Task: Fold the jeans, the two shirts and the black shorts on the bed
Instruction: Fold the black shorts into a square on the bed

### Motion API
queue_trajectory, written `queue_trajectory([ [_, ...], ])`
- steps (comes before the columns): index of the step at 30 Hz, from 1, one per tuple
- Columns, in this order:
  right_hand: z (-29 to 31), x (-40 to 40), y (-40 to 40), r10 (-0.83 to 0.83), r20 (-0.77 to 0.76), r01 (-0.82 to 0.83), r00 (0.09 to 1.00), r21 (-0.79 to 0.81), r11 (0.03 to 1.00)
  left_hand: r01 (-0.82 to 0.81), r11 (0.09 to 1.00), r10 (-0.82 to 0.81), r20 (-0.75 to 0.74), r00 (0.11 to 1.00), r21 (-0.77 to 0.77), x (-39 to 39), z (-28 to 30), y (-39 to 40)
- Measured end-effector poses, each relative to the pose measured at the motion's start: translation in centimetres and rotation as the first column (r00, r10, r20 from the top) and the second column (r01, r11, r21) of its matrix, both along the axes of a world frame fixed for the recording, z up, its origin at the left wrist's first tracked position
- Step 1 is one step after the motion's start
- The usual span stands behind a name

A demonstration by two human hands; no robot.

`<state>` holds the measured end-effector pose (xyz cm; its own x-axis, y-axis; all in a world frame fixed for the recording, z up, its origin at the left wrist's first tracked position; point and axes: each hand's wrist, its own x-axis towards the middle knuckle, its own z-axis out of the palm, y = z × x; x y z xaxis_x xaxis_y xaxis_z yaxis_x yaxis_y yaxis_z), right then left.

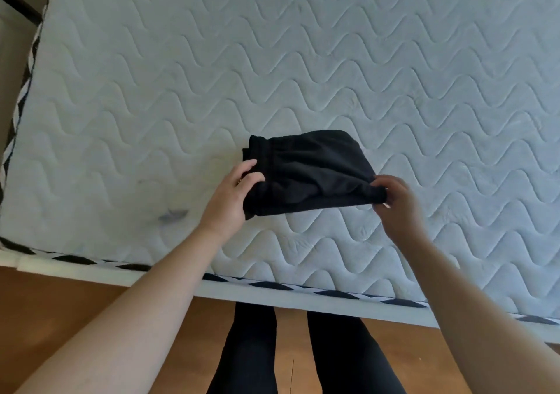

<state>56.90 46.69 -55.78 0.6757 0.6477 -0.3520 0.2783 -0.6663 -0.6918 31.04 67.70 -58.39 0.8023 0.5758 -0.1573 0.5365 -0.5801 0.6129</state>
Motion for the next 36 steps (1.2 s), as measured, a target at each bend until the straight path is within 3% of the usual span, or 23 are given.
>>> queue_trajectory([
  [3, -2.7, -2.5, -3.3, 0.113, -0.064, -0.122, 0.991, -0.157, 0.98, 0.076, 0.997, -0.071, -0.201, 0.977, 0.021, -2.8, -3.2, -3.9],
  [7, -4.2, -3.8, -5.6, 0.049, -0.158, -0.092, 0.986, -0.274, 0.957, 0.069, 0.998, -0.064, -0.235, 0.97, 0.011, -4.9, -4.3, -7.1],
  [12, -4.6, -3.3, -4.1, -0.004, 0.08, 0.025, 0.997, -0.264, 0.964, -0.002, 0.965, 0.028, -0.096, 0.995, 0.263, -1.6, -2.6, -7.2],
  [14, -4.6, -3.2, -2.0, 0.089, 0.16, -0.047, 0.983, -0.245, 0.968, 0.052, 0.94, -0.031, -0.066, 0.997, 0.338, 0.9, -2.4, -7.0],
  [17, -5.2, -3.6, 1.8, 0.287, 0.294, -0.231, 0.912, -0.21, 0.95, 0.139, 0.915, -0.09, -0.145, 0.985, 0.379, 4.9, -3.0, -6.6],
  [20, -6.5, -4.6, 5.2, 0.413, 0.34, -0.364, 0.845, -0.201, 0.909, 0.085, 0.922, 0.033, -0.295, 0.955, 0.378, 7.5, -4.5, -6.1],
  [23, -8.7, -4.6, 6.3, 0.591, 0.341, -0.508, 0.731, -0.307, 0.805, 0.058, 0.91, 0.107, -0.369, 0.923, 0.41, 6.9, -6.9, -5.7],
  [26, -10.9, -3.4, 5.7, 0.681, 0.34, -0.542, 0.649, -0.42, 0.727, 0.078, 0.9, 0.081, -0.341, 0.937, 0.428, 5.9, -8.4, -4.9],
  [36, -10.2, -1.4, 3.3, 0.57, 0.283, -0.389, 0.771, -0.5, 0.774, 0.113, 0.902, 0.023, -0.308, 0.951, 0.416, 5.7, -8.8, -3.8],
])
